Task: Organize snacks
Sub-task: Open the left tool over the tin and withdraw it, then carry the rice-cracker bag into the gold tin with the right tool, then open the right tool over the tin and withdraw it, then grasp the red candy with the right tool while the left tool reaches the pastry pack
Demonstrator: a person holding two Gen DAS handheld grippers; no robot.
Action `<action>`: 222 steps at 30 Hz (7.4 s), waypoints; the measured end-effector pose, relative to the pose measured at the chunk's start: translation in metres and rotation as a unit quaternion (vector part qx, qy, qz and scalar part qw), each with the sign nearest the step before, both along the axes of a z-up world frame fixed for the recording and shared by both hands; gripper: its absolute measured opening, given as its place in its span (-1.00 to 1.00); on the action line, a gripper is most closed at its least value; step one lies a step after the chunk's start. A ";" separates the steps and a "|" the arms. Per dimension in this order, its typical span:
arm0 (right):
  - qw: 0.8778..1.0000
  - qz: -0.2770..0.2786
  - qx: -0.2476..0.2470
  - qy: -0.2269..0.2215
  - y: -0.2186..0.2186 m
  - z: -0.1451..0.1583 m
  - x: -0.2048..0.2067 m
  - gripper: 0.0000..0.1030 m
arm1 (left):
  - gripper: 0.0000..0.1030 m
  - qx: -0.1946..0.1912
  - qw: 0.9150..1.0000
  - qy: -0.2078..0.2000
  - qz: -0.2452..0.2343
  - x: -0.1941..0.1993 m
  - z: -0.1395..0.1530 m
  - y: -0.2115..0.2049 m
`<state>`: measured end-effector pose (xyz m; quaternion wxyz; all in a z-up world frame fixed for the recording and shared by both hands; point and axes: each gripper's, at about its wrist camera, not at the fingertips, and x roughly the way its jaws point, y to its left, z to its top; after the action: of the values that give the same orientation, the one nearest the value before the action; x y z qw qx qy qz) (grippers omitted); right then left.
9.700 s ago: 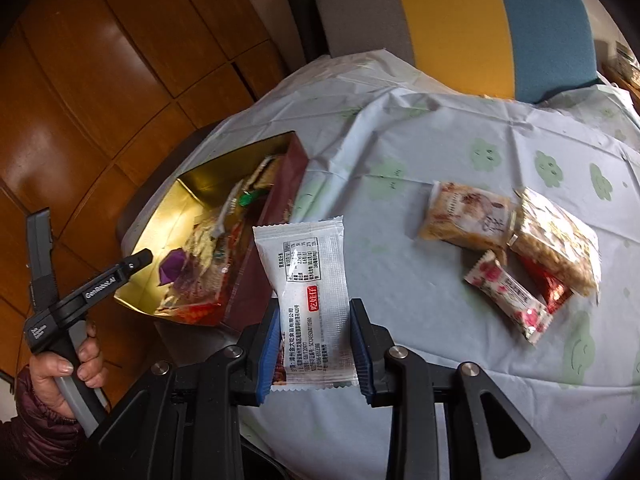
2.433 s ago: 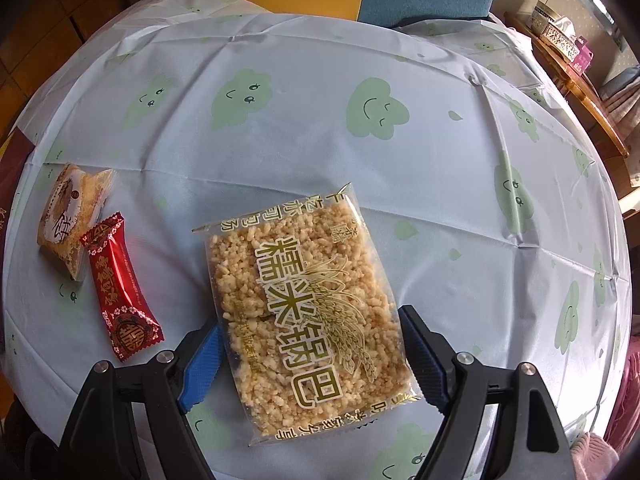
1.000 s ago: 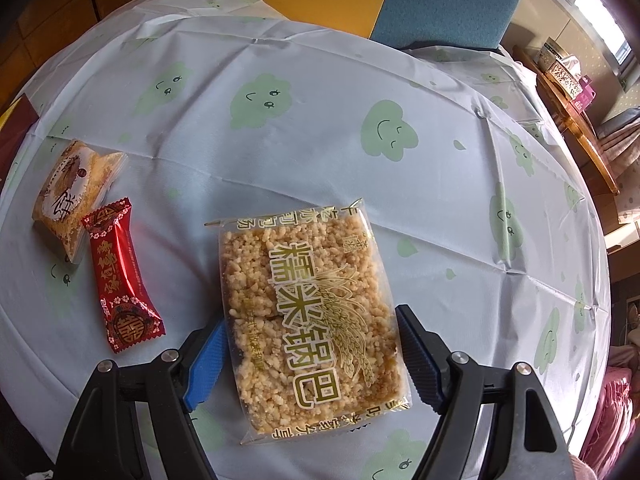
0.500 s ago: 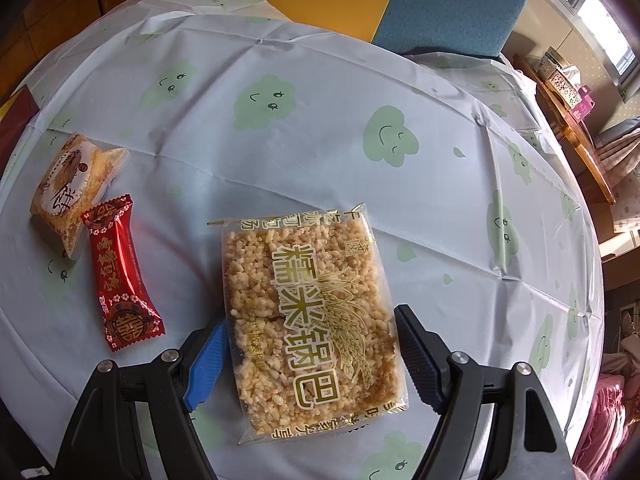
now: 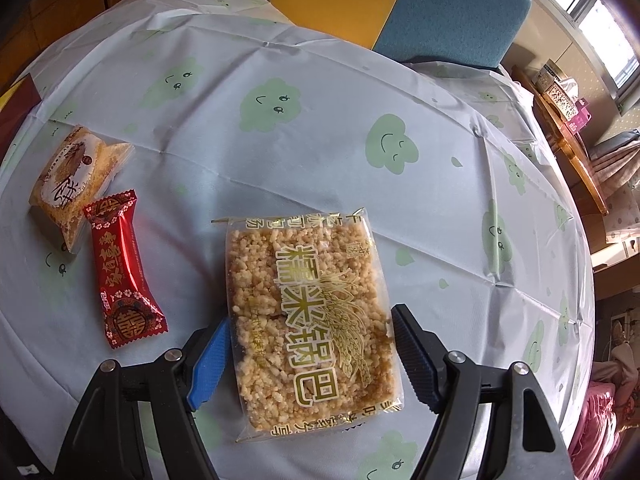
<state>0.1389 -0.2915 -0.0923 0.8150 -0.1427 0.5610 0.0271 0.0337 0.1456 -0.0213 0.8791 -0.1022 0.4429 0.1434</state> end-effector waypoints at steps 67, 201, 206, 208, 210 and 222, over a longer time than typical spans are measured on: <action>0.988 -0.142 0.056 0.018 -0.019 0.007 0.013 0.47 | -0.28 0.023 0.998 -0.045 -0.026 -0.038 0.000 -0.004; 0.987 0.058 0.145 -0.036 0.076 0.073 -0.032 -0.16 | -0.22 0.047 0.993 -0.057 -0.090 -0.037 0.019 -0.043; 0.990 0.053 0.127 -0.014 0.061 0.058 -0.016 0.11 | -0.22 0.047 0.991 -0.055 -0.113 -0.035 0.020 -0.057; 0.992 0.056 0.116 -0.009 0.060 0.050 -0.009 0.11 | -0.22 0.049 0.990 -0.057 -0.122 -0.035 0.022 -0.063; 0.992 0.055 0.111 -0.004 0.060 0.042 -0.003 0.11 | -0.20 0.051 0.988 -0.060 -0.132 -0.035 0.024 -0.068; 0.994 0.074 0.079 -0.002 0.069 0.016 0.010 -0.57 | -0.10 0.039 0.976 -0.042 -0.210 -0.011 0.031 -0.116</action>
<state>0.1489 -0.2224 -0.0760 0.8205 -0.1188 0.5435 0.1314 0.0227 0.0292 0.0101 0.9105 0.0219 0.4116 -0.0318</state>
